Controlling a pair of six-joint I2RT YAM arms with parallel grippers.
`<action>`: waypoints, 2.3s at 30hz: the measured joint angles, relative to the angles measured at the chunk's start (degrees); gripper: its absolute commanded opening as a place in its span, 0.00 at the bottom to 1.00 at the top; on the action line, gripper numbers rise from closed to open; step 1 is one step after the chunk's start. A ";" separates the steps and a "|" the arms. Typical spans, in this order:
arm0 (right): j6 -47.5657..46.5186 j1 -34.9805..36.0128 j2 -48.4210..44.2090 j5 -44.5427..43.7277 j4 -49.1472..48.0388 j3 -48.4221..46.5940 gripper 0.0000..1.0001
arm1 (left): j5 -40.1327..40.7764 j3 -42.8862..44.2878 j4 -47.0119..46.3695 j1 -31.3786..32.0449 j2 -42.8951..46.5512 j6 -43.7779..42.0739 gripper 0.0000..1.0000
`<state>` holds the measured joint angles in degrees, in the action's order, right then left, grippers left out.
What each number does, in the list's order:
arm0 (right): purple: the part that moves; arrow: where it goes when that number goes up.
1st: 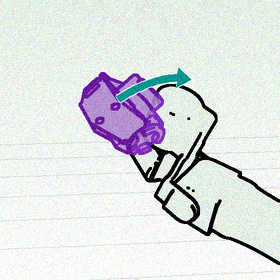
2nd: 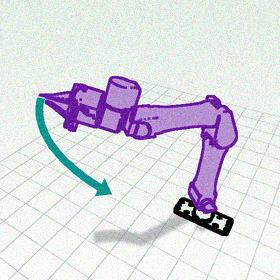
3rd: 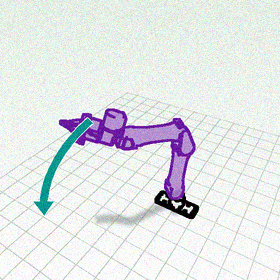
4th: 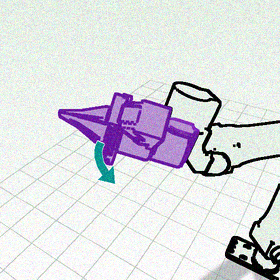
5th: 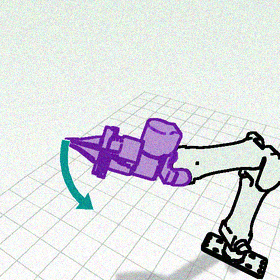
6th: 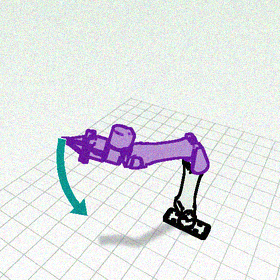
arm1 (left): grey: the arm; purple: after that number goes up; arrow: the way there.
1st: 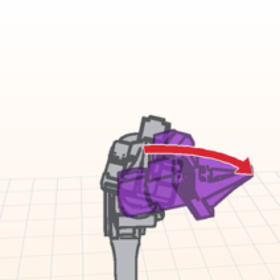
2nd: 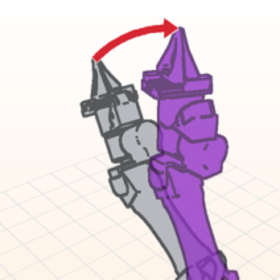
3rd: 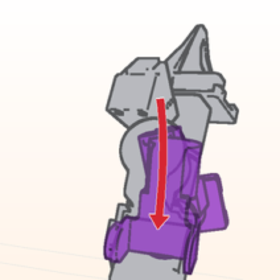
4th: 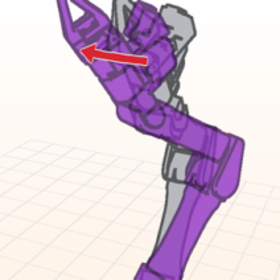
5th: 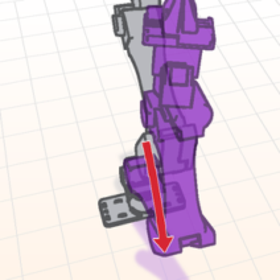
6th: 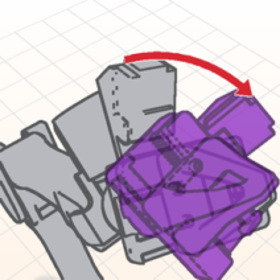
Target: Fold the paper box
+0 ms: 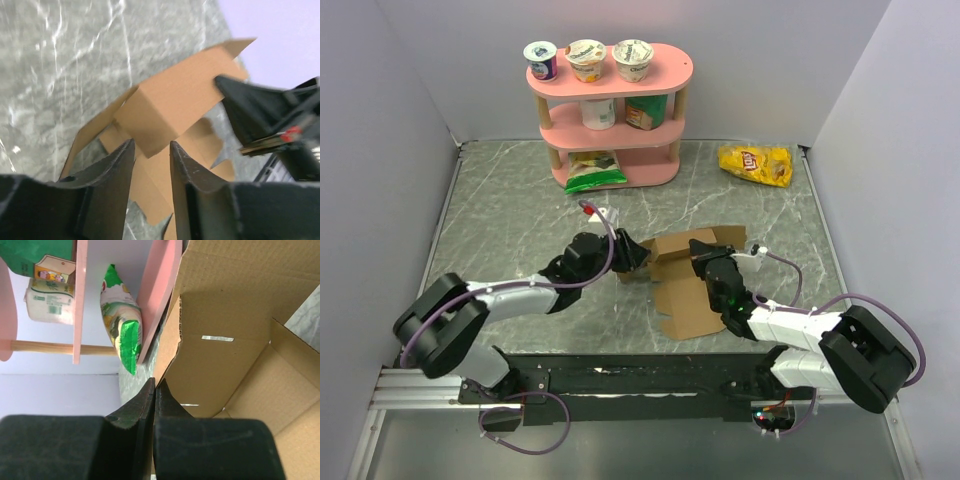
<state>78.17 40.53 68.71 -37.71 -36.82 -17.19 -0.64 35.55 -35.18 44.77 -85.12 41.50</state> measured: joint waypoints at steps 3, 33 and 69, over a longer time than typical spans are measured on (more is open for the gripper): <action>0.00 0.00 -0.02 0.00 0.50 0.00 0.00 | -1.44 -0.02 1.03 -0.61 3.02 -0.61 0.38; 0.17 0.09 -1.88 -0.28 3.54 0.00 0.00 | -5.46 -0.15 -0.24 -0.61 -15.58 3.26 0.24; 0.87 0.09 -3.69 -2.38 9.86 0.00 0.00 | -10.34 14.12 6.64 0.83 -23.45 -21.24 0.29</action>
<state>79.05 40.62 65.01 -40.10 -26.96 -17.19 -10.98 49.67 -28.53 45.60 -108.57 20.25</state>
